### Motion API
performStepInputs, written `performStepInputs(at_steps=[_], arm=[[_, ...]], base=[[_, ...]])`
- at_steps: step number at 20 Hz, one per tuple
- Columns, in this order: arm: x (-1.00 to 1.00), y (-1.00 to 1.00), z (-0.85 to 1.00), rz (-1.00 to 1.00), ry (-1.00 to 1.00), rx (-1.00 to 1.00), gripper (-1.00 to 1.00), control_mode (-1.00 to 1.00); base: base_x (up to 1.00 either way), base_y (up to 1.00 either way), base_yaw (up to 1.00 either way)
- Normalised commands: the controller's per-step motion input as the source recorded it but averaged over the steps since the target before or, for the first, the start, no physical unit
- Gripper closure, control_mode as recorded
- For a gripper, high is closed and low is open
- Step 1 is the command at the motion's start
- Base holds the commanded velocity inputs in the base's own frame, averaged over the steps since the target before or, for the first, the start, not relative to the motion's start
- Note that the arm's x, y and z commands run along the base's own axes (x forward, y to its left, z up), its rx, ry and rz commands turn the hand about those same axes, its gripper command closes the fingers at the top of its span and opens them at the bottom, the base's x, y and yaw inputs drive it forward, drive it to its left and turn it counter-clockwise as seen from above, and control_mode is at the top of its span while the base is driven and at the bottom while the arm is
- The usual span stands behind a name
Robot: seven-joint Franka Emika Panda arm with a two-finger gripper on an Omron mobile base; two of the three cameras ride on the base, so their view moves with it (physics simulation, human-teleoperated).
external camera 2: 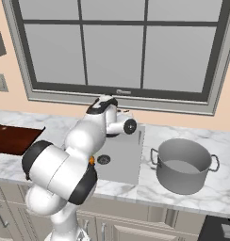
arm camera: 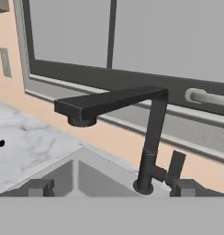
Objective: Pick up all produce items and place them in the sink. Turn on the sink faucet to wash them. Then turn the sink off and put them in the tray.
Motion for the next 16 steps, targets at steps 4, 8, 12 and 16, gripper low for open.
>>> performStepInputs(at_steps=[4, 8, 12, 16], arm=[[0.31, -0.04, -0.07, 0.07, -0.05, 0.0, -1.0, -1.0], [0.26, -0.04, -0.11, 0.08, -0.04, 0.0, -1.0, -1.0], [0.24, -0.01, -0.16, 0.08, -0.03, 0.0, -1.0, -1.0], [0.25, 0.0, -0.13, 0.07, -0.04, 0.0, -1.0, -1.0]], base=[[0.0, 0.0, 0.0], [0.0, 0.0, 0.0], [0.0, 0.0, 0.0], [0.0, 0.0, 0.0]])
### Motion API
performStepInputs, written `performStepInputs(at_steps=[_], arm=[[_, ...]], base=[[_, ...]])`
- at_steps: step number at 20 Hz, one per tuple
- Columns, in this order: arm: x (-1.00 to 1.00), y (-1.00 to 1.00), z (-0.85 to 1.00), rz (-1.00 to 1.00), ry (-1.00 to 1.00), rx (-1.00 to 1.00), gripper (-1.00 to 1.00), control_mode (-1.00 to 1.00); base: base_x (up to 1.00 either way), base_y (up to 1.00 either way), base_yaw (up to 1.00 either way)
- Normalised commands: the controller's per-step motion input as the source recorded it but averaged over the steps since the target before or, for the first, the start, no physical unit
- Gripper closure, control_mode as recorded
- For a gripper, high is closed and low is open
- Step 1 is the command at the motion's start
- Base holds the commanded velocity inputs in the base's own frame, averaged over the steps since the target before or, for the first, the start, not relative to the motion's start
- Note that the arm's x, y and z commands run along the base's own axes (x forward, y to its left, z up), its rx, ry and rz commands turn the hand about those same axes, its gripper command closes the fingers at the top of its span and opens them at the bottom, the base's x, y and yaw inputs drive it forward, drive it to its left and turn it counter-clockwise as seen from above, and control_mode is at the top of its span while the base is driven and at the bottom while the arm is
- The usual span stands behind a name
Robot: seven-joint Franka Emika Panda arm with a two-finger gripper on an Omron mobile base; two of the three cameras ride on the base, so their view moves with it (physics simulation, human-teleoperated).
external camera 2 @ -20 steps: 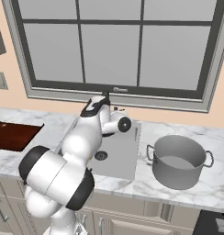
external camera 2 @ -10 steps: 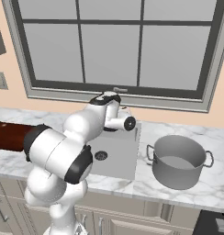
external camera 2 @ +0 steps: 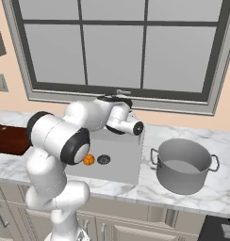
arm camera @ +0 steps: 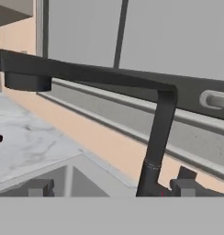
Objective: Pick up all produce items and place them in the sink. Turn on the sink faucet to wash them. Then turn the sink off and put them in the tray.
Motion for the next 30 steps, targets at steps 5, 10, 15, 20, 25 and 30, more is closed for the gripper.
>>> performStepInputs(at_steps=[5, 10, 15, 20, 25, 30], arm=[[0.26, 0.0, -0.11, 0.05, -0.03, 0.0, -1.0, -1.0], [0.34, 0.0, -0.1, 0.02, 0.0, 0.0, -1.0, -1.0], [0.34, 0.0, -0.12, 0.02, 0.0, 0.0, -1.0, -1.0], [0.34, 0.0, -0.13, 0.01, 0.0, 0.0, -1.0, -1.0], [0.36, 0.0, -0.1, 0.01, 0.0, 0.0, -1.0, -1.0], [0.34, 0.0, -0.12, 0.01, 0.0, 0.0, -1.0, -1.0]], base=[[0.0, 0.0, 0.0], [0.0, 0.0, 0.0], [0.0, 0.0, 0.0], [0.0, 0.0, 0.0], [0.0, 0.0, 0.0], [0.0, 0.0, 0.0]])
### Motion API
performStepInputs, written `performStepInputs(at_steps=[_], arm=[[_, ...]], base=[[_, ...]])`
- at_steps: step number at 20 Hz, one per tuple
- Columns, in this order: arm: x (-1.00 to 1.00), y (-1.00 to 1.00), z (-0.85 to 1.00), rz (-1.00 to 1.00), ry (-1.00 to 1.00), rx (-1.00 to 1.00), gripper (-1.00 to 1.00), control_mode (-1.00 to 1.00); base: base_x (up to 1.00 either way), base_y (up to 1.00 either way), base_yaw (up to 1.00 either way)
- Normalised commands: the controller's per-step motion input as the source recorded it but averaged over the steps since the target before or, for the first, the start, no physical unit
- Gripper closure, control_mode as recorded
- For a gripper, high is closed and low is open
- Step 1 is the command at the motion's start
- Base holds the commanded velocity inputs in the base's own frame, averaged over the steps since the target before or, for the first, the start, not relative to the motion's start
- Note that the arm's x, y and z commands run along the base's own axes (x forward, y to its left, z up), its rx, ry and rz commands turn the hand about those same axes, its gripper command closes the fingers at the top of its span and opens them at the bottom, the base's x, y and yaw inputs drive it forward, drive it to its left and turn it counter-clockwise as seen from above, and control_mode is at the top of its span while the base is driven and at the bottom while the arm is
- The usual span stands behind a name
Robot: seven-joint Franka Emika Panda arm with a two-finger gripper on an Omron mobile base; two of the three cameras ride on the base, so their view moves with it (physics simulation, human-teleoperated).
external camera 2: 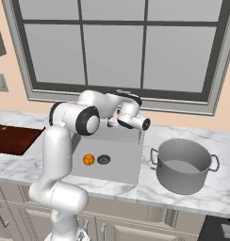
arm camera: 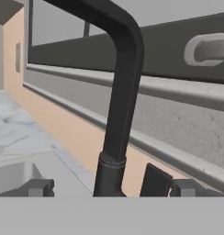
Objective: Pick up all produce items and place them in the sink. Turn on the sink faucet to wash them. Then turn the sink off and put them in the tray.
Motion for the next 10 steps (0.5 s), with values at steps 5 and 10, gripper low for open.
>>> performStepInputs(at_steps=[5, 10], arm=[[0.29, 0.0, -0.15, 0.01, 0.0, 0.0, -1.0, -1.0], [0.31, 0.0, -0.1, 0.0, 0.0, 0.0, -1.0, -1.0]], base=[[0.0, 0.0, 0.0], [0.0, 0.0, 0.0]])
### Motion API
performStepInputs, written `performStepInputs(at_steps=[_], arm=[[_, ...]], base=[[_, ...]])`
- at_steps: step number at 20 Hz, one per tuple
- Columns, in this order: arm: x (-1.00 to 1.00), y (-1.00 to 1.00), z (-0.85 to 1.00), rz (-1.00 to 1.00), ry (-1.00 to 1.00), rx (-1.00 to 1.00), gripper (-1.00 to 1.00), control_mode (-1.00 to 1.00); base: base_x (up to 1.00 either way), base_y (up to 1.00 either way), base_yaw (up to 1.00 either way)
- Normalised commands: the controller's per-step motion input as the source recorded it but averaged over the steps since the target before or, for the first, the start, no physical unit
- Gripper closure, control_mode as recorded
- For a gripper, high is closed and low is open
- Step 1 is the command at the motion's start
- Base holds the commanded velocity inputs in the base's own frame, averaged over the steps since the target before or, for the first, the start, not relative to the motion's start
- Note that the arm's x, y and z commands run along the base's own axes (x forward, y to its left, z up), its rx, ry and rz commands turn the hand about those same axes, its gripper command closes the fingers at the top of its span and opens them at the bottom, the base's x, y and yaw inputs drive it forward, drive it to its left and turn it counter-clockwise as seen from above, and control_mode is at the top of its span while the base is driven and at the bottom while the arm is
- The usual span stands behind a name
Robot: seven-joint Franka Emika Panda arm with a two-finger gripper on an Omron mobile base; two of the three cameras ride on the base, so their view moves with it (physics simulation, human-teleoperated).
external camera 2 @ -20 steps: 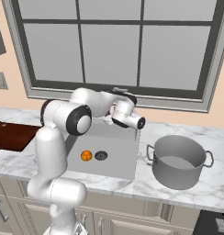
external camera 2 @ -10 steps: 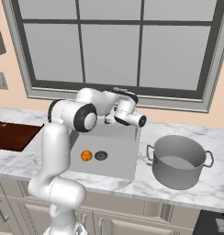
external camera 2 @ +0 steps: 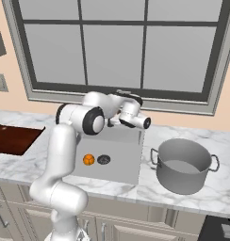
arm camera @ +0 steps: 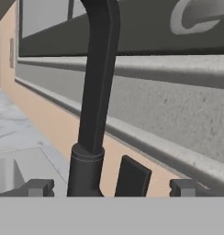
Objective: Pick up all produce items and place them in the sink. Turn on the sink faucet to wash them. Then turn the sink off and put them in the tray.
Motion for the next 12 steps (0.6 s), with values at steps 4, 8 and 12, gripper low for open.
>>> performStepInputs(at_steps=[4, 8, 12], arm=[[0.3, 0.0, -0.1, 0.01, 0.0, 0.0, -1.0, -1.0], [0.28, 0.0, -0.13, 0.01, 0.0, 0.0, -1.0, -1.0], [0.3, 0.01, -0.12, 0.0, 0.0, 0.0, -1.0, -1.0]], base=[[0.0, 0.0, 0.0], [0.0, 0.0, 0.0], [0.0, 0.0, 0.0]])
